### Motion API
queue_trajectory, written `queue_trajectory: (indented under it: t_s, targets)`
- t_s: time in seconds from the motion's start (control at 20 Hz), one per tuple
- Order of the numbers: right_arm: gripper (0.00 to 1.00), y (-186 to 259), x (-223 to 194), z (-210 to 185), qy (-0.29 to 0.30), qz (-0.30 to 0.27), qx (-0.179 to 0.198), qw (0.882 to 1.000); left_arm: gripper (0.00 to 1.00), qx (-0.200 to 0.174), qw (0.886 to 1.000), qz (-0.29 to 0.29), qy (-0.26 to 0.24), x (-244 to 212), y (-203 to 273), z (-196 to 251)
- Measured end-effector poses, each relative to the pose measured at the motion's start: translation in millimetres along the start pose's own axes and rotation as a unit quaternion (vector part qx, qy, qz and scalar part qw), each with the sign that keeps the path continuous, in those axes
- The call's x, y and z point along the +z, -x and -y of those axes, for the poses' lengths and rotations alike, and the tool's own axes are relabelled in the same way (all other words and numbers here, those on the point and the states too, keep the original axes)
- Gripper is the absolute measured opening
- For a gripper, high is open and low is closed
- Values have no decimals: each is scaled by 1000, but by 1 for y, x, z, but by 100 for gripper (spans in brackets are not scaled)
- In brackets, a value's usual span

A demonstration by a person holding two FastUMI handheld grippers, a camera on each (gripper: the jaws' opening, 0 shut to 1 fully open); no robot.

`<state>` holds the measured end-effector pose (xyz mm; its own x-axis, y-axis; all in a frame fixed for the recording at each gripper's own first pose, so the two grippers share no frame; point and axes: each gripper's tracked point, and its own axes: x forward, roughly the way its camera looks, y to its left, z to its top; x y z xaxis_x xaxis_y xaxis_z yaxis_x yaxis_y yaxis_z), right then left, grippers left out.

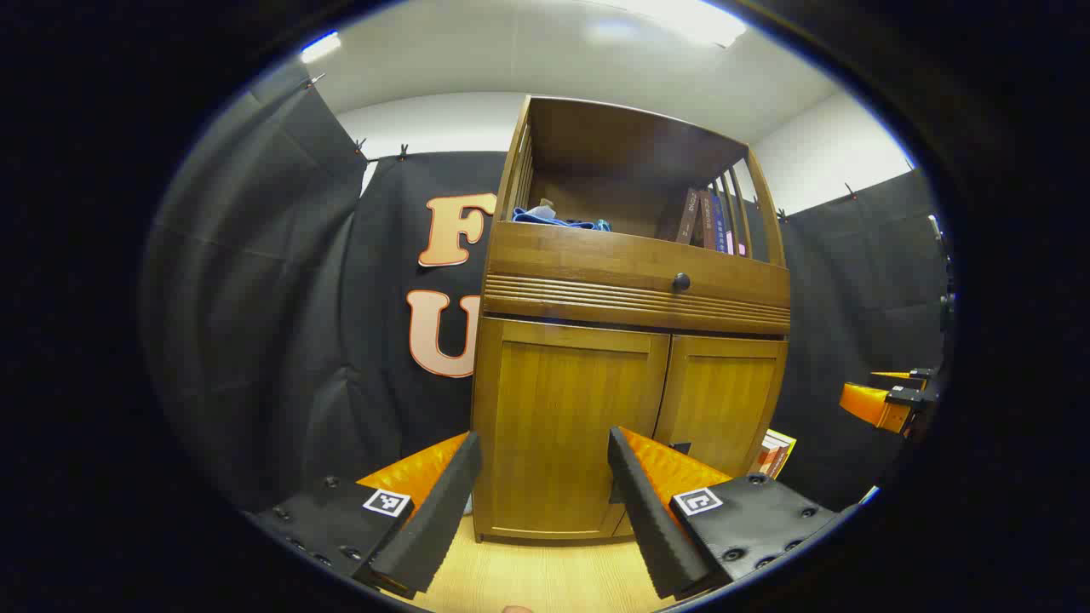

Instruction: Open the right door of the double-door shoe cabinet with the right hand, and open the left door with the left hand.

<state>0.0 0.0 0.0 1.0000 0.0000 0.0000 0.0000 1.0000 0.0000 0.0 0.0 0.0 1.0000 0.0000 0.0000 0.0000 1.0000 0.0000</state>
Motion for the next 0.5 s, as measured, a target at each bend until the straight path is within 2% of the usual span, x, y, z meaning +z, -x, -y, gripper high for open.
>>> queue_trajectory:
  t_s: [0.05, 0.1, 0.5]
  targets:
    - [100, 0, 0, 0, -2, 0, 0, 1000, 94, 0, 1000, 2, -2, 2, 0, -1]
    - [94, 1, -1, -2, -6, -3, 0, 1000, 94, 3, 1000, 3, -6, 4, 1, -3]
    - [94, 14, -12, 9, -10, -20, -17, 1000, 93, 23, 999, 5, -24, 9, 14, -16]
